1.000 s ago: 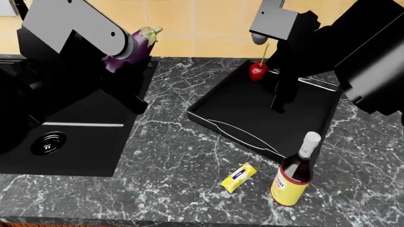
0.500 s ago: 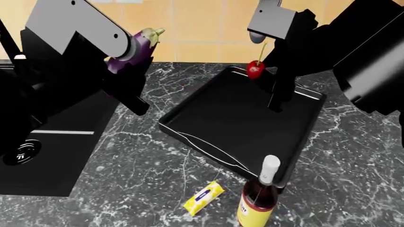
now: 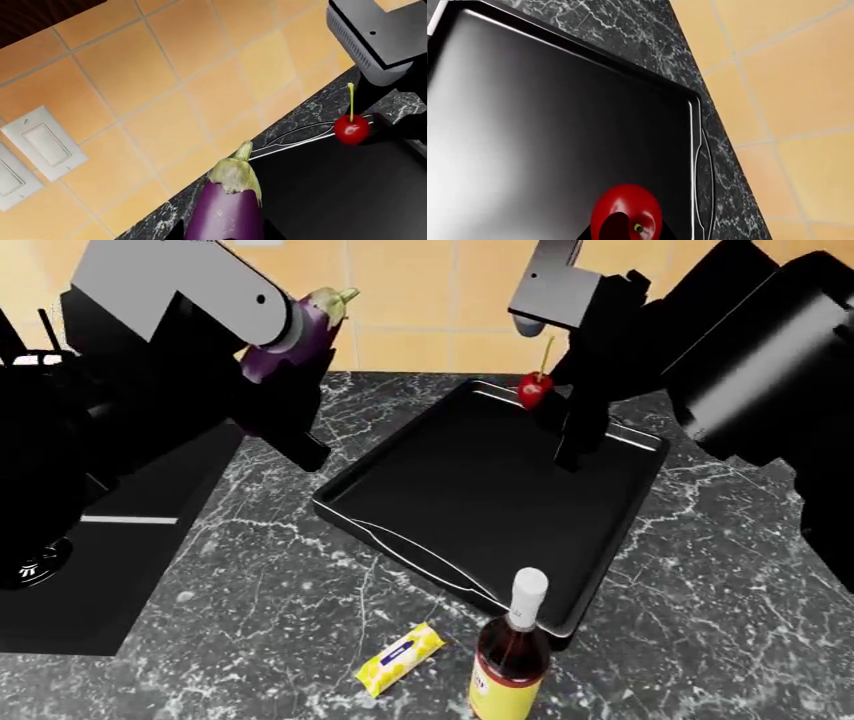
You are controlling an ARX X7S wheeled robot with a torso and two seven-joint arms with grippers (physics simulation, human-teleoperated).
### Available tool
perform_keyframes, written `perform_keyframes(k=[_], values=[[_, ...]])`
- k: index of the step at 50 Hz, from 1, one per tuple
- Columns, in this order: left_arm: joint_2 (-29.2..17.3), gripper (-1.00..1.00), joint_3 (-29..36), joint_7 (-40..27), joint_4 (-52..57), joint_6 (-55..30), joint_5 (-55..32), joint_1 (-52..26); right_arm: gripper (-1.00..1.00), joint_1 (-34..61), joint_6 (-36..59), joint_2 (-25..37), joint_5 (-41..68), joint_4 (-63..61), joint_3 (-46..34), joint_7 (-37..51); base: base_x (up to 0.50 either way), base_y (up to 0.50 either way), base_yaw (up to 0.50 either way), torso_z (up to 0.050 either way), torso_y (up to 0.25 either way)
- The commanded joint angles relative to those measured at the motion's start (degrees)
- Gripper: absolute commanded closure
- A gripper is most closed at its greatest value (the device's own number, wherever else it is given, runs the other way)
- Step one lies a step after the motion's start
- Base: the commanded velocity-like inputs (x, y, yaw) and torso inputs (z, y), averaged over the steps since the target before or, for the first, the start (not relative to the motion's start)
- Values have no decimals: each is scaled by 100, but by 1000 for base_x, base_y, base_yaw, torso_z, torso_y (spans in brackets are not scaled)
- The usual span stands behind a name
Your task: Pick up the fruits and vegetables and place them in the sink. Turn on the sink faucet to wash them. Then turn the sink off and put them in the tray.
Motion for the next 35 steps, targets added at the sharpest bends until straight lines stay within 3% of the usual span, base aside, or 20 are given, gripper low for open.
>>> perform_keyframes(k=[1, 24, 35], values=[[305, 100, 77, -209, -318, 110, 281, -31, 100, 67, -308, -585, -244, 1314, -388, -66, 0, 0, 0, 0, 0], [506, 100, 259, -86, -354, 145, 515, -84, 100, 264, -2563, -2563, -598, 6183, -967, -822, 0, 0, 0, 0, 1], [508, 100, 280, -43, -313, 206, 553, -41, 100, 107, -2256, -2538, -761, 6367, -1080, -907, 0, 0, 0, 0, 0]])
